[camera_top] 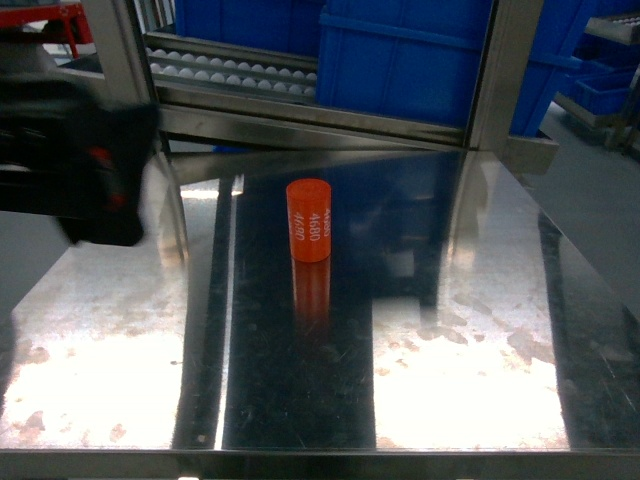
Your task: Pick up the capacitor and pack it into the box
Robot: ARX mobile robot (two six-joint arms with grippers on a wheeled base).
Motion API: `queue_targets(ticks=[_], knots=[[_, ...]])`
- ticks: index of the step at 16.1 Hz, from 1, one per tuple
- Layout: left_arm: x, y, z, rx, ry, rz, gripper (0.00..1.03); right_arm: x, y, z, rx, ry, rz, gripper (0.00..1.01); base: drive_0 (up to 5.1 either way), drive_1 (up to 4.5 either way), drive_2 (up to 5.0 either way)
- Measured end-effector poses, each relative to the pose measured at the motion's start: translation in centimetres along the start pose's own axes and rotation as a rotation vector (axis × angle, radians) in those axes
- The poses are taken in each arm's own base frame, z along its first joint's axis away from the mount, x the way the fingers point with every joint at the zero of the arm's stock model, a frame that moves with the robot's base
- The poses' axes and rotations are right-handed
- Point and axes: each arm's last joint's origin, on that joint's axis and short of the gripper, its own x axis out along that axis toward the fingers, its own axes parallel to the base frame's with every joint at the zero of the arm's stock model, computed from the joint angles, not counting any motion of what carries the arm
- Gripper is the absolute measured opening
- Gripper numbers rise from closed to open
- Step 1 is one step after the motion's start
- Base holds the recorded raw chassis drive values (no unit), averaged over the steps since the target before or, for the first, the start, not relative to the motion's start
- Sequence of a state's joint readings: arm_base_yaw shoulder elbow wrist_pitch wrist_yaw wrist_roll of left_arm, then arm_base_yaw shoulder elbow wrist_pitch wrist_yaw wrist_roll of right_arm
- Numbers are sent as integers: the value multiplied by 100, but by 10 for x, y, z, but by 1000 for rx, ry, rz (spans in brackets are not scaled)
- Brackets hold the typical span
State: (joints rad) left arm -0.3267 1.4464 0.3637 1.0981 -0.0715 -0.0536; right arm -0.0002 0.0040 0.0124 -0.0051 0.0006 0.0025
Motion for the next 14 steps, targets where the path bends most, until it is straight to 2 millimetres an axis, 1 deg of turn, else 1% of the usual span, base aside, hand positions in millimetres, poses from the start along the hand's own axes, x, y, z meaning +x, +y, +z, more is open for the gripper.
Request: queue_targets(ticks=[1, 4, 5, 8, 10, 12, 14], knots=[[27, -4, -13, 5, 55, -34, 98, 0, 0, 0, 0, 0, 0, 98, 0, 0, 0], [75, -7, -38, 8, 126, -72, 98, 0, 0, 0, 0, 0, 0, 98, 0, 0, 0], [99, -8, -52, 7, 155, -84, 98, 0, 0, 0, 0, 0, 0, 98, 0, 0, 0], [129, -11, -77, 5, 215, -119, 98, 0, 0, 0, 0, 0, 0, 98, 0, 0, 0], [142, -14, -89, 6, 243, -146, 98, 0, 0, 0, 0, 0, 0, 98, 0, 0, 0], [154, -15, -94, 9, 250, -153, 98, 0, 0, 0, 0, 0, 0, 98, 0, 0, 0], [172, -17, -99, 12, 251, -174, 98, 0, 0, 0, 0, 0, 0, 98, 0, 0, 0]])
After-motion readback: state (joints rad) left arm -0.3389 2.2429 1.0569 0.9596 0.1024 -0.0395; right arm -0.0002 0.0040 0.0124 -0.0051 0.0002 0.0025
